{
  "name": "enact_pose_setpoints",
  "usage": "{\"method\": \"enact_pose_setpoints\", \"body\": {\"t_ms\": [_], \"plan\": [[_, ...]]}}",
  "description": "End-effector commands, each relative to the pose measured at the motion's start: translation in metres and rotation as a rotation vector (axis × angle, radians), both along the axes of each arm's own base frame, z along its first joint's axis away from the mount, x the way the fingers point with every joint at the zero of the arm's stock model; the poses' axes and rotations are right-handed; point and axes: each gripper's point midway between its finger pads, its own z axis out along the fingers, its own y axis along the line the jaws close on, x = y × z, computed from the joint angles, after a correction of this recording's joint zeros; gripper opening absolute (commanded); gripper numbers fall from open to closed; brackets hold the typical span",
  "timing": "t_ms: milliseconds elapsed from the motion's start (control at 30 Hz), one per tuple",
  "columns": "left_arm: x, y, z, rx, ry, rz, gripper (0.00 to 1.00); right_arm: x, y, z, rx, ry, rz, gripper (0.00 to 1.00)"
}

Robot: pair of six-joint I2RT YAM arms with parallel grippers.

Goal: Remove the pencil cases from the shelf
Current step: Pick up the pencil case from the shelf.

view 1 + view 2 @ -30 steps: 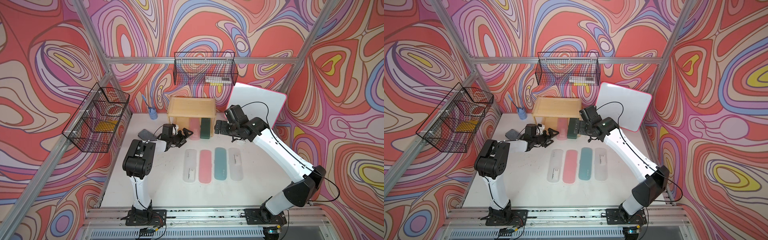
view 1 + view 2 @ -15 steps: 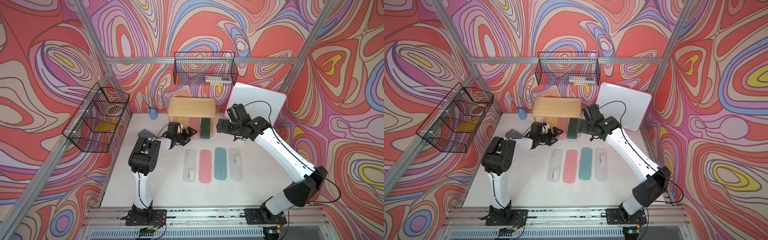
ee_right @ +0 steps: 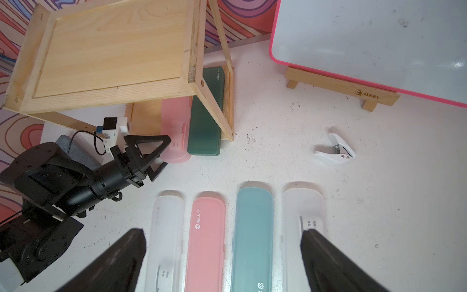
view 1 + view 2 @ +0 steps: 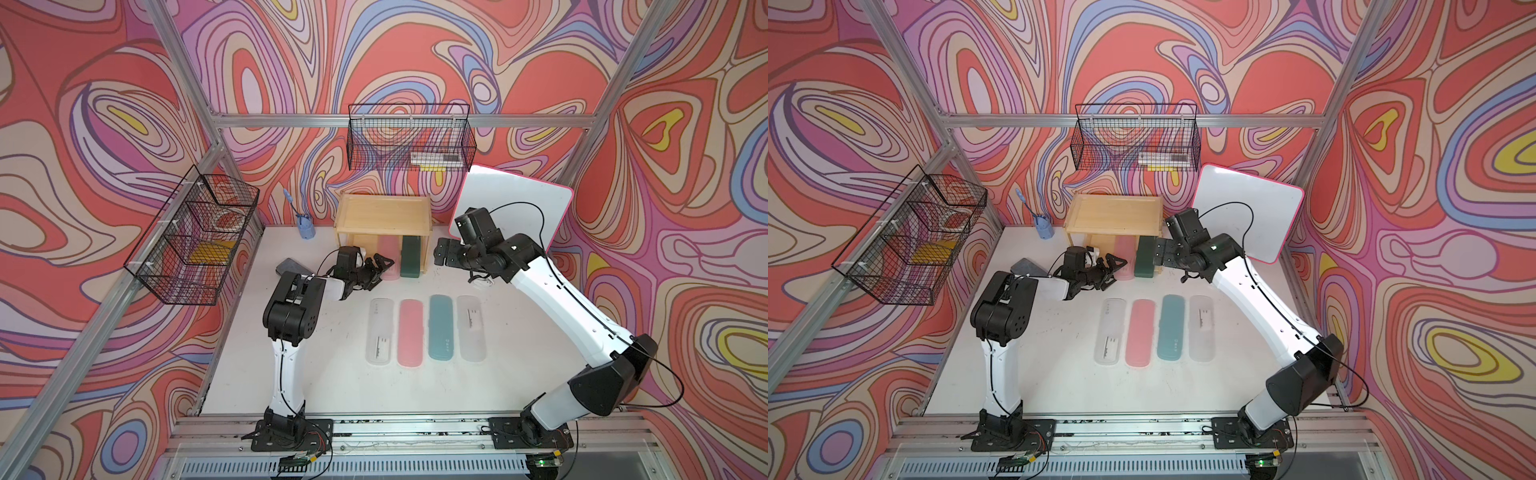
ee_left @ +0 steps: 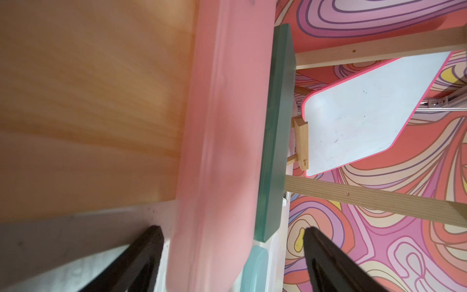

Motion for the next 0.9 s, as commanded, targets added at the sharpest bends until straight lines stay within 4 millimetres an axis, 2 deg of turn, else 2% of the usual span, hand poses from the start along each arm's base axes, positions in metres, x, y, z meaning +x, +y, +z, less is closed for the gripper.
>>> {"method": "enact_pose_setpoints", "body": {"t_ms": [0, 100, 200, 400, 533, 600, 700, 800, 867], "plan": [[-0.002, 0.001, -0.025, 0.009, 0.055, 0.027, 0.83, -0.003, -0.007, 0.005, -0.004, -0.015, -0.003, 0.98], [-0.002, 0.000, -0.026, -0.001, 0.054, 0.033, 0.76, -0.003, -0.006, 0.003, -0.006, -0.010, -0.002, 0.98], [-0.002, -0.001, -0.029, -0.020, 0.060, 0.039, 0.75, -0.004, -0.006, 0.003, -0.006, -0.011, 0.000, 0.98], [-0.002, 0.000, -0.036, -0.038, 0.061, 0.062, 0.63, -0.005, -0.006, -0.001, -0.009, -0.001, 0.007, 0.98], [-0.003, 0.001, -0.038, -0.050, 0.060, 0.068, 0.59, -0.006, -0.006, -0.004, -0.012, 0.005, 0.008, 0.98], [-0.003, 0.000, -0.039, -0.064, 0.060, 0.075, 0.49, -0.006, -0.006, -0.004, -0.013, 0.005, 0.008, 0.98], [-0.003, 0.001, -0.040, -0.070, 0.066, 0.082, 0.47, -0.006, -0.006, -0.004, -0.014, 0.004, 0.013, 0.98], [-0.005, 0.004, -0.041, -0.060, 0.066, 0.092, 0.33, -0.006, -0.006, -0.005, -0.017, 0.006, 0.015, 0.98], [-0.007, 0.005, -0.040, -0.052, 0.064, 0.094, 0.32, -0.006, -0.006, -0.006, -0.018, 0.008, 0.015, 0.98]]}}
